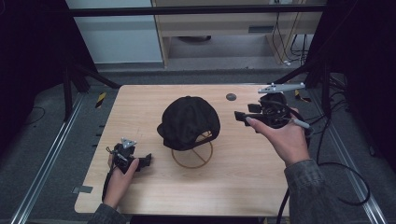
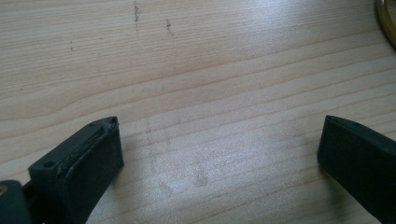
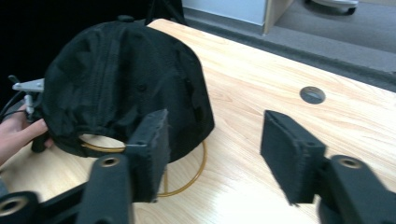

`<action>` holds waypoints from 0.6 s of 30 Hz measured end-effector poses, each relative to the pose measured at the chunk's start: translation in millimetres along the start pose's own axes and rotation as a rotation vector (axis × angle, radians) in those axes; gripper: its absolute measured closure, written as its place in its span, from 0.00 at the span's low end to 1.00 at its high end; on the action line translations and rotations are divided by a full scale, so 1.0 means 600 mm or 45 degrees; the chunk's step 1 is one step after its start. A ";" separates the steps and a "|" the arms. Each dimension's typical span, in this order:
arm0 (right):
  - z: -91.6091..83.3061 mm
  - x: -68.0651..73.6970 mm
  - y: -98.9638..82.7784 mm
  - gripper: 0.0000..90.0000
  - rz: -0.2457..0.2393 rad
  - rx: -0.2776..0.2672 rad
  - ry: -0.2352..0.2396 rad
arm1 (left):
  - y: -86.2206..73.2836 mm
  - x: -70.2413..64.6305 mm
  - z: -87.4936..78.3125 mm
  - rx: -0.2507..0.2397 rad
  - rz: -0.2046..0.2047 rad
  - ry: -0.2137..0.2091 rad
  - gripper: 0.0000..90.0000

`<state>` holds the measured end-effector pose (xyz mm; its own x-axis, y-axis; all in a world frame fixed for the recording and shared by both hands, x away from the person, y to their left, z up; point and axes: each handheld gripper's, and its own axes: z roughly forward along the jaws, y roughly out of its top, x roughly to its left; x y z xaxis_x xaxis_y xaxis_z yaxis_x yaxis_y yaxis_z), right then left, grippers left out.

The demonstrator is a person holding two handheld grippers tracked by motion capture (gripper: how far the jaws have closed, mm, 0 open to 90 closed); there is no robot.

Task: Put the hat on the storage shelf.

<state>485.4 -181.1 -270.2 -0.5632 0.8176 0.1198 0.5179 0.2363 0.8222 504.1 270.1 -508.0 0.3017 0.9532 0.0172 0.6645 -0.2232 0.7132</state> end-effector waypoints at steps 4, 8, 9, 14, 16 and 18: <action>-0.004 -0.007 -0.004 0.30 0.017 -0.006 -0.022 | 0.000 0.000 0.000 0.000 -0.001 0.000 0.00; -0.007 -0.014 -0.009 0.21 0.026 -0.002 -0.049 | 0.000 0.000 0.000 0.000 -0.001 0.000 0.00; -0.008 -0.016 -0.011 0.19 0.029 -0.005 -0.058 | 0.000 0.000 0.000 -0.001 -0.001 0.000 0.00; -0.016 -0.029 -0.021 0.11 0.026 -0.025 -0.097 | 0.000 0.000 0.000 0.000 -0.003 -0.001 0.00; -0.017 -0.031 -0.023 0.09 0.028 -0.030 -0.103 | 0.000 0.000 0.000 0.000 -0.003 -0.001 0.00; -0.020 -0.036 -0.029 0.08 0.019 -0.041 -0.115 | 0.000 0.000 0.000 0.000 -0.003 0.000 0.00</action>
<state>481.1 -209.3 -280.4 -0.4945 0.8653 0.0824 0.5037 0.2079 0.8385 504.0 270.0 -508.1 0.3005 0.9536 0.0154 0.6649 -0.2210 0.7135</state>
